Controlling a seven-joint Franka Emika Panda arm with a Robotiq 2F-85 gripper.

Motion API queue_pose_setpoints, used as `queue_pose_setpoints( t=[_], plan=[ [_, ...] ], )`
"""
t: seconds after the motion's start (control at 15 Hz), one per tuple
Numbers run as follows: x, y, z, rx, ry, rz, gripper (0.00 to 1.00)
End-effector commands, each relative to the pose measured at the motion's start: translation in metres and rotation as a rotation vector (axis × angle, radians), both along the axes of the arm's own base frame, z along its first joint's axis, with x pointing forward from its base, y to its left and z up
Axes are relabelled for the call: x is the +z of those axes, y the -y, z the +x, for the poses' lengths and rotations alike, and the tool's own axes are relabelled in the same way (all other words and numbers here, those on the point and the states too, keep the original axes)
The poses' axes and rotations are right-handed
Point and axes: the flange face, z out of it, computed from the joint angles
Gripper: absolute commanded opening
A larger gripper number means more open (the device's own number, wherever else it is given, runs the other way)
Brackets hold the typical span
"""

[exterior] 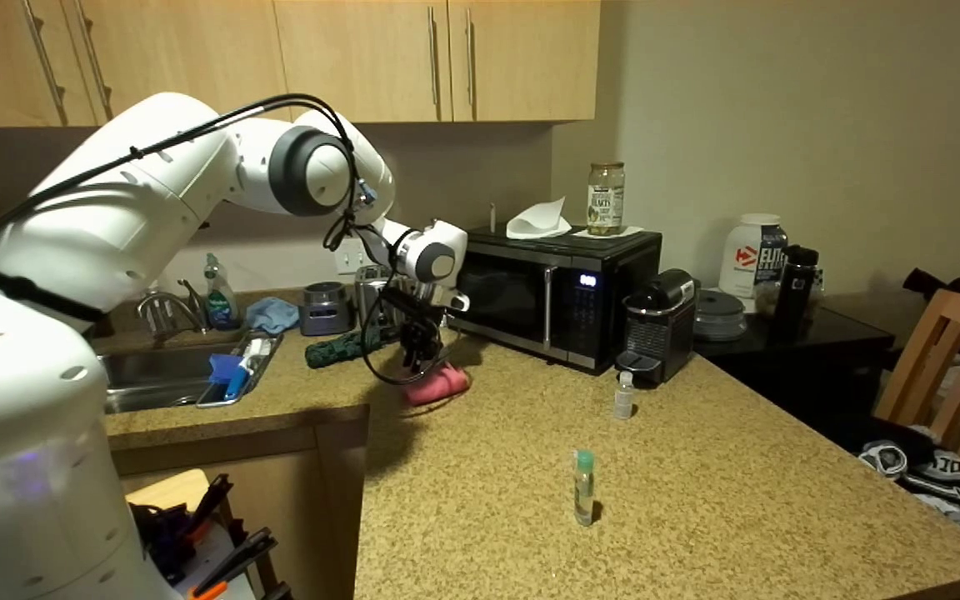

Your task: Fold the pink towel in half from right to left

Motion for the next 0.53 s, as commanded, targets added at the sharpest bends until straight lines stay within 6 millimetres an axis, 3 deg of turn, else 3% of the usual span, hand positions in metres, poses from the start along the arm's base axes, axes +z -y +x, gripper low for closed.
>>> queue_pose_setpoints(
  t=[0.0, 0.33, 0.47],
  plan=[
    [0.0054, -0.0028, -0.0041, 0.02, 0.008, -0.07, 0.62],
    [0.0024, -0.0035, -0.0073, 0.039, 0.011, -0.138, 0.95],
    [0.0016, -0.003, -0.0085, 0.044, 0.011, -0.156, 1.0]
  ],
)
